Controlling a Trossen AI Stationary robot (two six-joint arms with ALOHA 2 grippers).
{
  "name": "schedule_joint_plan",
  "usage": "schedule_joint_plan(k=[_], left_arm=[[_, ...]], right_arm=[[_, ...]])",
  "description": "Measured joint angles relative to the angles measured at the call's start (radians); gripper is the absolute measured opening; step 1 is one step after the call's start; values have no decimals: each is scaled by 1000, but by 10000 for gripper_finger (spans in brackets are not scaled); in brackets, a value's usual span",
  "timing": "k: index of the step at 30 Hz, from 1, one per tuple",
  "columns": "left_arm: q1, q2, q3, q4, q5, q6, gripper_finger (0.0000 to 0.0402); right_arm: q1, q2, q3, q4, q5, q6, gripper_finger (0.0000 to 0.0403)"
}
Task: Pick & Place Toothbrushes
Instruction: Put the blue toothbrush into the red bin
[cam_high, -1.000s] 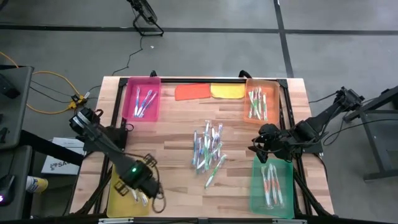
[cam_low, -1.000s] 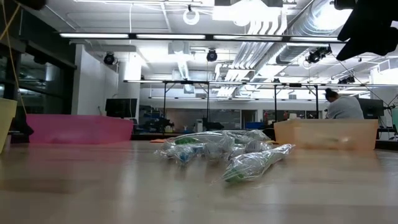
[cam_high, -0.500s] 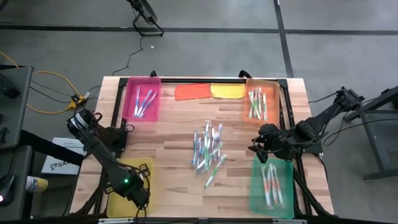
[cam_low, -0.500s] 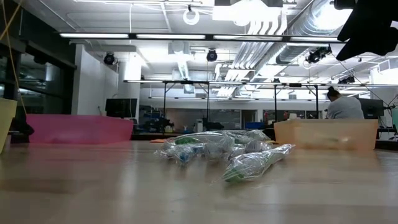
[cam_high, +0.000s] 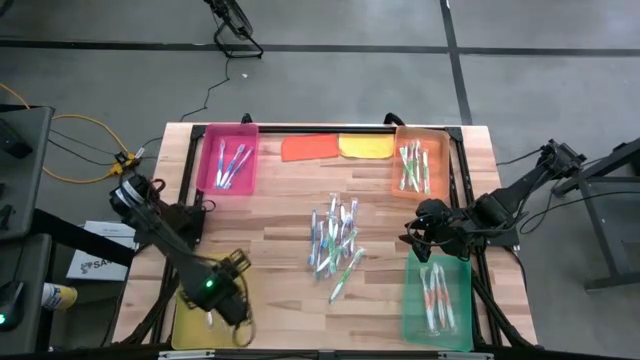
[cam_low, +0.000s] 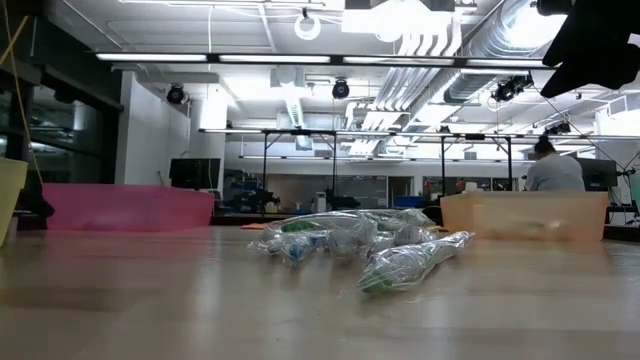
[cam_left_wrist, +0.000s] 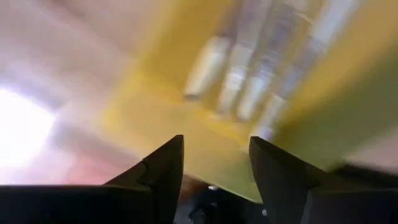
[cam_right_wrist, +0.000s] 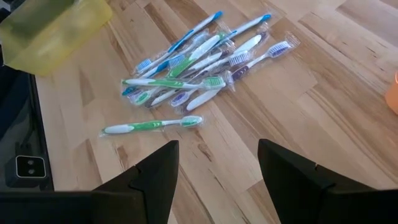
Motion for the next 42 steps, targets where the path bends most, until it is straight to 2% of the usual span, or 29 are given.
schedule_joint_plan(k=[4,11,14,18,24,32,42], left_arm=[[92,0,38,43,-99,-191,161],[291,13,42,324,-228,-475,150],[379,35,42,431,-244,-621,150],[490,77,41,531,-217,-769,150],[608,148,42,648,-176,-805,150],[700,233,40,761,-135,-796,150],[813,250,43,794,-145,-825,150]], right_arm=[[0,0,0,0,0,1,213],[0,0,0,0,0,2,213],[0,0,0,1,5,3,213],[0,0,0,5,10,4,213],[0,0,0,17,27,3,213],[0,0,0,17,27,5,213],[0,0,0,17,27,7,213]])
